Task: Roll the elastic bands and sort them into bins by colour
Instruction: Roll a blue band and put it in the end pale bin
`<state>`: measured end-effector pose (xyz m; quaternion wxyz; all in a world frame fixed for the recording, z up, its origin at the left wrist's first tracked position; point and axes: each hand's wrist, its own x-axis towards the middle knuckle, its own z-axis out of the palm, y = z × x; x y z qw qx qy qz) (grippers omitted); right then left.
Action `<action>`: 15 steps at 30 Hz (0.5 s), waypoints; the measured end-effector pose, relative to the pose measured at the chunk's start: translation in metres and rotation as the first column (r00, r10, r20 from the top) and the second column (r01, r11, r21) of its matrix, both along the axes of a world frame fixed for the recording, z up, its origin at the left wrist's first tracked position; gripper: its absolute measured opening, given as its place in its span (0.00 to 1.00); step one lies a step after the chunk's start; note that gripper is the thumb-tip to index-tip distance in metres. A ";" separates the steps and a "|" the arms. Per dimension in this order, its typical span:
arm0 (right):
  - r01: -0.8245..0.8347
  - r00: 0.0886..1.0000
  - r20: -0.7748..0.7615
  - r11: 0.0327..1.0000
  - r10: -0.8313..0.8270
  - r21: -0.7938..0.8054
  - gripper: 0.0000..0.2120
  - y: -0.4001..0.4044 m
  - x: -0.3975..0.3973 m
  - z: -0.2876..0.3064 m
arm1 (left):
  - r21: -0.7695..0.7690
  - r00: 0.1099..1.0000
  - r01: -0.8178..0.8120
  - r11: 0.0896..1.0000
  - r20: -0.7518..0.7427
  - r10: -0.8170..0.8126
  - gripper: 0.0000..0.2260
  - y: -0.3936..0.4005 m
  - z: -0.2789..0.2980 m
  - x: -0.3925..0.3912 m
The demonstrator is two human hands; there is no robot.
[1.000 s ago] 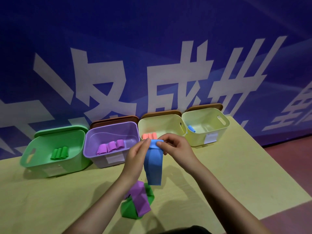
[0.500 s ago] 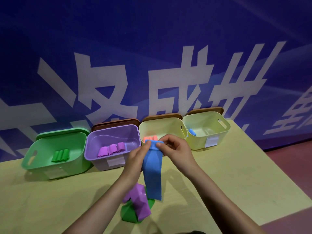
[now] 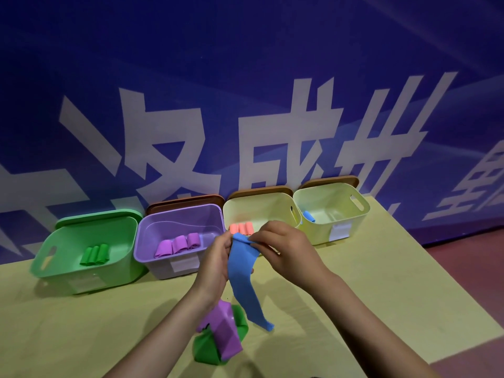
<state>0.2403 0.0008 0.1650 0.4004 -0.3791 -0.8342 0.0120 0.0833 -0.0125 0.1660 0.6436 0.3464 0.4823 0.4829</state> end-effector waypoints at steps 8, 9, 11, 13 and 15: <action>-0.058 0.998 -0.044 0.993 0.053 -0.107 0.09 -0.004 0.005 -0.006 | 0.071 0.996 -0.035 0.997 -0.077 0.040 0.10 -0.007 -0.011 0.002; -0.077 0.989 -0.138 0.977 0.050 -0.199 0.09 -0.006 0.006 -0.005 | 0.078 0.996 -0.037 0.996 -0.078 0.043 0.10 -0.006 -0.011 0.001; -0.111 0.944 -0.329 0.902 -0.036 -0.417 0.10 -0.010 0.005 -0.002 | 0.118 0.992 -0.038 0.992 -0.119 0.052 0.10 -0.005 -0.011 0.001; -0.160 0.881 -0.442 0.772 -0.169 -0.615 0.09 -0.010 0.001 0.002 | 0.202 0.977 -0.001 0.979 -0.211 0.044 0.09 -0.006 -0.010 0.002; -0.210 0.850 -0.475 0.684 -0.225 -0.699 0.06 -0.009 -0.002 0.004 | 0.291 0.943 0.059 0.955 -0.329 0.042 0.08 -0.006 -0.011 0.003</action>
